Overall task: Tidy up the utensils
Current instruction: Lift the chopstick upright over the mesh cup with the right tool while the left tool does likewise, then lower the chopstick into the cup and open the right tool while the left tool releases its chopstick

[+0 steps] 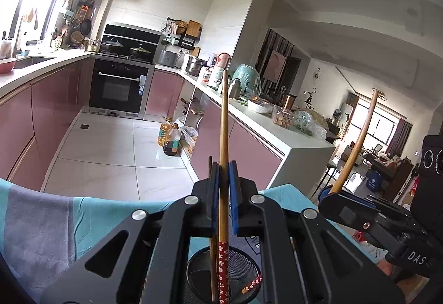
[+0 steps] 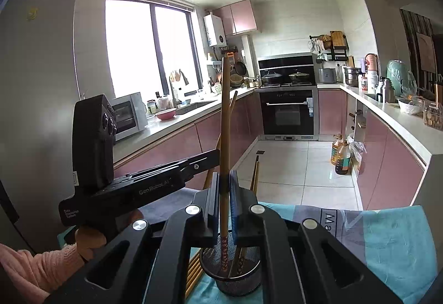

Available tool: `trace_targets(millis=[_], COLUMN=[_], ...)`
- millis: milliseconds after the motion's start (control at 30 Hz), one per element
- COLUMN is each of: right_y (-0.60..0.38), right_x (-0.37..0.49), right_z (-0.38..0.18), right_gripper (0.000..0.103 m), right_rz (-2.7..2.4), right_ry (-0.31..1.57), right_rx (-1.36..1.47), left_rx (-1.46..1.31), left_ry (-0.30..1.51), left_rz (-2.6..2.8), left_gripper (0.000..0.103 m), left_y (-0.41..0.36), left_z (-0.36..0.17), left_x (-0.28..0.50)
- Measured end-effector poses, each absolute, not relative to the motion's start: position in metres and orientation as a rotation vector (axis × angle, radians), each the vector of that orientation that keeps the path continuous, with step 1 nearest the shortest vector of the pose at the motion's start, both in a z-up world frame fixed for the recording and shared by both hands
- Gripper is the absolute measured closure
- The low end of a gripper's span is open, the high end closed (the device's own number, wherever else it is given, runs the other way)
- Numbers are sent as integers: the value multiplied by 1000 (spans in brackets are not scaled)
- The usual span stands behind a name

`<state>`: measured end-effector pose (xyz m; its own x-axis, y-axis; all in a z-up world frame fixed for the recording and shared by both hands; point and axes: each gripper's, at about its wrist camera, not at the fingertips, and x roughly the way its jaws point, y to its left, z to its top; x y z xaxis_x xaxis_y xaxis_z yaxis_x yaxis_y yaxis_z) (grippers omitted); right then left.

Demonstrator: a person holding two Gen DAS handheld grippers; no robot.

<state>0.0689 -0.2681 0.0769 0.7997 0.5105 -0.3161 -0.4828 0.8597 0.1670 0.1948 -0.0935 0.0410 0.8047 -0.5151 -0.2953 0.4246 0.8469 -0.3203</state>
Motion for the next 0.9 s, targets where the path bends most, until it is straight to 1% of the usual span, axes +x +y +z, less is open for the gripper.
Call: trace_targets(millis=[267, 567, 700, 900], right_y=[-260, -253, -254, -252], right_x=[87, 100, 103, 111], right_z=[58, 34, 28, 23], right_gripper=[97, 97, 97, 95], right_rz=[524, 516, 506, 493], right_ry=[435, 533, 557, 588], right_rx=[65, 47, 55, 62], left_rx=[-222, -191, -219, -244], left_ry=[381, 437, 444, 402], left_rz=[-482, -465, -476, -466], left_gripper=[96, 95, 95, 96], left_y=[-108, -102, -94, -93], left_z=[21, -2, -3, 6], left_x=[210, 212, 213, 213])
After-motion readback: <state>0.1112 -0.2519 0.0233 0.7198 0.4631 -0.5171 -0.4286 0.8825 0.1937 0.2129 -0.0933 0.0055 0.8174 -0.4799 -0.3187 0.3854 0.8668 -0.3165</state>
